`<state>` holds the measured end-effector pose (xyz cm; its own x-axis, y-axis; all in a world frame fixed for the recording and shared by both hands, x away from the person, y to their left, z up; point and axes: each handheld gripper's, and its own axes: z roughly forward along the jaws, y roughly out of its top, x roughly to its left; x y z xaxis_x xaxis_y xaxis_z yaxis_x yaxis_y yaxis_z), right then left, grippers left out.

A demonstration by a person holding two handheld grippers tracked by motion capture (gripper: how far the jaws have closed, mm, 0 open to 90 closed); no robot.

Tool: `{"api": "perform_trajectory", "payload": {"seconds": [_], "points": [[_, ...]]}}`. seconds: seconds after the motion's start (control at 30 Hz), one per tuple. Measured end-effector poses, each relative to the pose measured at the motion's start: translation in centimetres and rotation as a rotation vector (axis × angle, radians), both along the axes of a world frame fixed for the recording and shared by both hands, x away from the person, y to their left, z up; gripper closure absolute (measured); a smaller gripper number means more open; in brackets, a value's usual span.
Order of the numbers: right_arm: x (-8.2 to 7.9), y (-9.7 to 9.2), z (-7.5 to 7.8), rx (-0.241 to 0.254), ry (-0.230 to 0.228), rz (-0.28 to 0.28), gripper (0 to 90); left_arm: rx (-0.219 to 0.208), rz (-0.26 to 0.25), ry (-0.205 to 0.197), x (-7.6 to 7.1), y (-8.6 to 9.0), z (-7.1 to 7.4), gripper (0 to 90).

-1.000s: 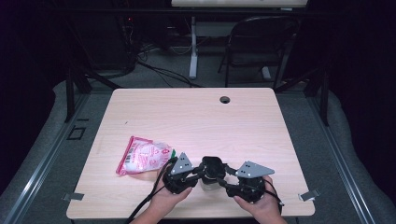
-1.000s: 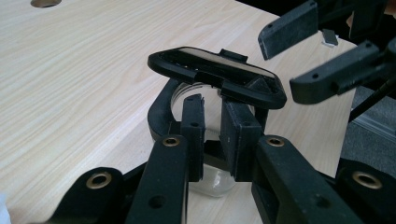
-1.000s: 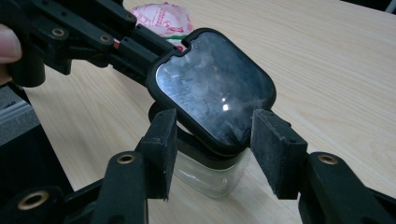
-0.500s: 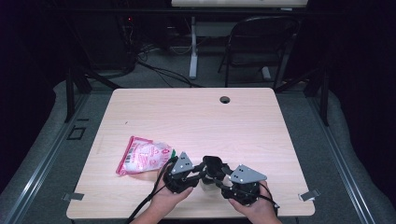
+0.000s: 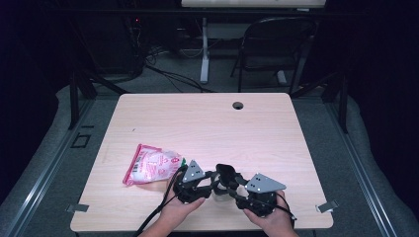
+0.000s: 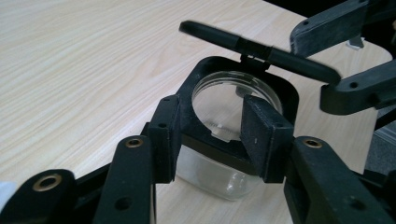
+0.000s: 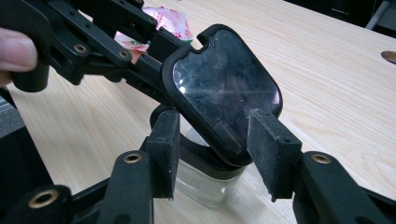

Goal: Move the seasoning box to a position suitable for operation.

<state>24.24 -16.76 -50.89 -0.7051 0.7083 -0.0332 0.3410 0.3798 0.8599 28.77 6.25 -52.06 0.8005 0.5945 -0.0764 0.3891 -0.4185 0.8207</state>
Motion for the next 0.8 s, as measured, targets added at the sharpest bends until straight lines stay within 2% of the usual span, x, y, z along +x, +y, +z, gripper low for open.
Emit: {"api": "perform_trajectory", "payload": {"seconds": [0.37,0.47,0.8], "points": [[-0.1,-0.5,0.2,0.028,-0.003,-0.011,55.9,-0.023,0.007,0.016,0.2,0.1,-0.4,56.1],[-0.1,-0.7,0.3,0.038,-0.001,-0.014,58.9,-0.035,0.005,0.022,0.3,0.2,-0.5,56.0],[-0.2,-1.9,0.7,0.054,0.006,-0.045,64.6,-0.033,0.005,0.013,0.2,0.2,-0.5,56.5]]}}
